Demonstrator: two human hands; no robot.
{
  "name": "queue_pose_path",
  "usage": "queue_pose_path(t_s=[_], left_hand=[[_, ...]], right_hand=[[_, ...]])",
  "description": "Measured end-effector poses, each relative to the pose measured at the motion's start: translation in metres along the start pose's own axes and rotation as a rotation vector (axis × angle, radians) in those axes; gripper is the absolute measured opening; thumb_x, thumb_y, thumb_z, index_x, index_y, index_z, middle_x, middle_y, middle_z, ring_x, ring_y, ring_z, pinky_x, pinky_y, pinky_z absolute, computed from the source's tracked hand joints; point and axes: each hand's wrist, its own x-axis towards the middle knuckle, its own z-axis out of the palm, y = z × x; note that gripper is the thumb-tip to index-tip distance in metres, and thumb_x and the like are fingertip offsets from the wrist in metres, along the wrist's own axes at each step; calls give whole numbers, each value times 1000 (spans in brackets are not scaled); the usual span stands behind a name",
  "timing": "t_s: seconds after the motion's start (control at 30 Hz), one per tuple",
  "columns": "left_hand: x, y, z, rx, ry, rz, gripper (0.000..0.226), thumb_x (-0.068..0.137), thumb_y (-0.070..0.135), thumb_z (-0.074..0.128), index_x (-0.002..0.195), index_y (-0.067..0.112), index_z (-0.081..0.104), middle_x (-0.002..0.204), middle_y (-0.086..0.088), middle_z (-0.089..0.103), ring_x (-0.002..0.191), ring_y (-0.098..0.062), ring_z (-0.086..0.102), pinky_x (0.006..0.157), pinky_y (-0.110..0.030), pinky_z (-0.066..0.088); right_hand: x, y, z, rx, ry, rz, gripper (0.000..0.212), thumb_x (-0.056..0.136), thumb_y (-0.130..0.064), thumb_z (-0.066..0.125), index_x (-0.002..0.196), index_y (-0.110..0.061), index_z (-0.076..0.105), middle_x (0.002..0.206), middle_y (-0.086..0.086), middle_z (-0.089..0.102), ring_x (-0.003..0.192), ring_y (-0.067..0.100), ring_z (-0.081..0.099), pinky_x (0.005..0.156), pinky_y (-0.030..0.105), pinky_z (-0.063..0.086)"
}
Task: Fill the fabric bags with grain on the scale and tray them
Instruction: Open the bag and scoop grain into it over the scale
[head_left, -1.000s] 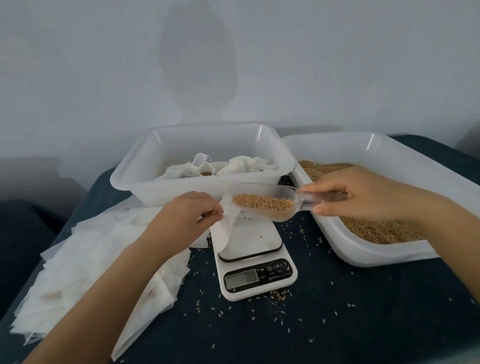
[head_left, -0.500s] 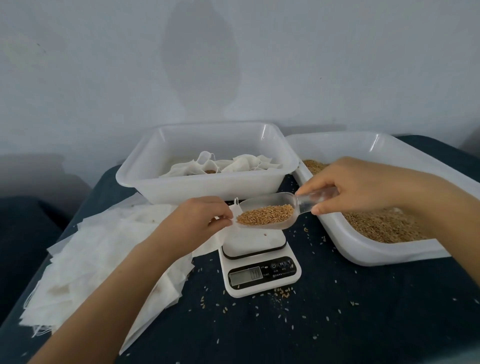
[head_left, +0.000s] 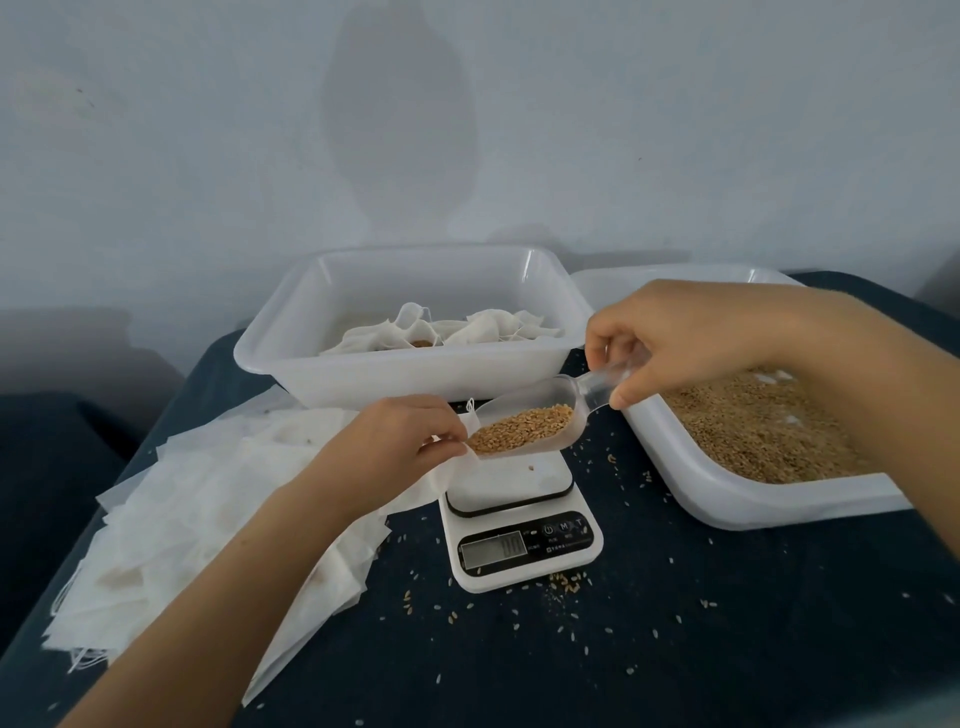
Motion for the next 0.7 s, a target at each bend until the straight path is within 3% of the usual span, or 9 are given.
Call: queue_pose_path(t_s=[0.2, 0.4, 0.57, 0.7], left_hand=[[1, 1, 1, 1, -18, -10, 8, 84, 20, 68, 87, 14, 72, 88, 5, 66, 75, -4, 55, 74, -16, 43], [2, 3, 1, -15, -5, 1, 7, 83, 21, 69, 84, 16, 72, 85, 6, 66, 75, -5, 55, 74, -26, 47], [3, 4, 0, -13, -8, 8, 8, 83, 22, 69, 85, 15, 72, 85, 6, 66, 76, -5, 56, 74, -27, 47], [3, 6, -1, -14, -2, 13, 8, 83, 21, 69, 85, 14, 73, 84, 6, 66, 76, -6, 56, 74, -26, 46]], right_hand=[[0, -8, -10, -48, -9, -15, 27, 77, -34, 78, 96, -33, 59, 89, -18, 62, 90, 5, 60, 79, 23, 47], [1, -13, -19, -102, -6, -28, 28, 75, -34, 79, 95, -35, 60, 87, -18, 63, 91, 6, 61, 73, 16, 43], [0, -16, -24, -129, -15, -31, 28, 75, -35, 79, 95, -35, 60, 87, -20, 61, 92, 8, 61, 79, 26, 47], [0, -18, -27, -150, -18, -38, 27, 76, -35, 78, 94, -35, 59, 89, -20, 60, 93, 7, 60, 76, 18, 44]])
